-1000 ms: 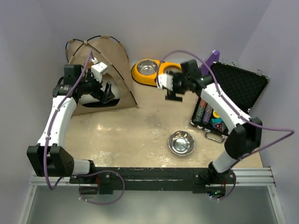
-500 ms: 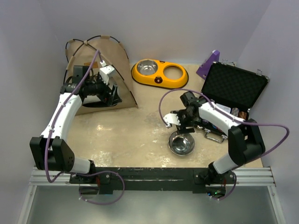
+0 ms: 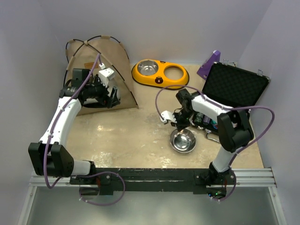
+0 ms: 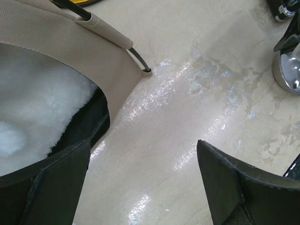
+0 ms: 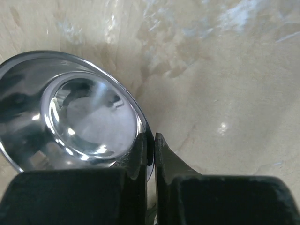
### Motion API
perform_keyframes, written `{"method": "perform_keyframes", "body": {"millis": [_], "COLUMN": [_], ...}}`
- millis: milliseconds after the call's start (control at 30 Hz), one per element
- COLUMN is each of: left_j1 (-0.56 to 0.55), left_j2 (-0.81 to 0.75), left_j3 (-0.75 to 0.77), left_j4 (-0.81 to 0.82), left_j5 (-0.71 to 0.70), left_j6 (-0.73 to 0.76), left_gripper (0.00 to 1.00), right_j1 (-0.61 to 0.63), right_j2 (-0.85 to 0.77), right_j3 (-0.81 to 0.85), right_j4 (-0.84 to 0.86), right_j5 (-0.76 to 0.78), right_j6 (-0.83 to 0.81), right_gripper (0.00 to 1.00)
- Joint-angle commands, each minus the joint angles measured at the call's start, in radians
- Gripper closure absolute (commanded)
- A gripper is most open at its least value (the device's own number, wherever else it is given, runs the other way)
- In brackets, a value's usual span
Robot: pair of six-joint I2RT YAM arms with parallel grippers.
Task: Set up the pet tent
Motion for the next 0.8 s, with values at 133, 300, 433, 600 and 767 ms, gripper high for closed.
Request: {"method": "perform_keyframes", "body": {"millis": [133,300,433,600,767], "left_j1": [-0.003,-0.003,-0.003,-0.003,-0.003], "left_j2": [-0.018,-0.002,0.007,0.005,0.009], "left_j3": [0.023,0.072,0.092,0.091,0.091], "left_j4": [0.017,0.005,-0.005,-0.011,-0.014], "left_j5": [-0.032,-0.040,-0.043,-0.058,-0.072], "left_j6": [0.021,0.005,-0.001,0.006,0.008], "left_gripper": [0.00,0.00,0.00,0.00,0.00], "right_j1": [-0.081,-0.205,-0.304,-0.347,-0.367], "right_j2": [0.213,0.346,0.354,0.457,0.547], "right_j3": [0.474,0.823,0.880,1.014,1.084], "right_j4": [-0.080,0.147,0.546,0.637,0.643], "right_j5": [-0.260,-0.335,-0.236,-0.050,-0.033], "right_j6": [0.282,0.784,1.281,1.431,1.534], "right_gripper": [1.00,1.00,1.00,1.00,1.00]}}
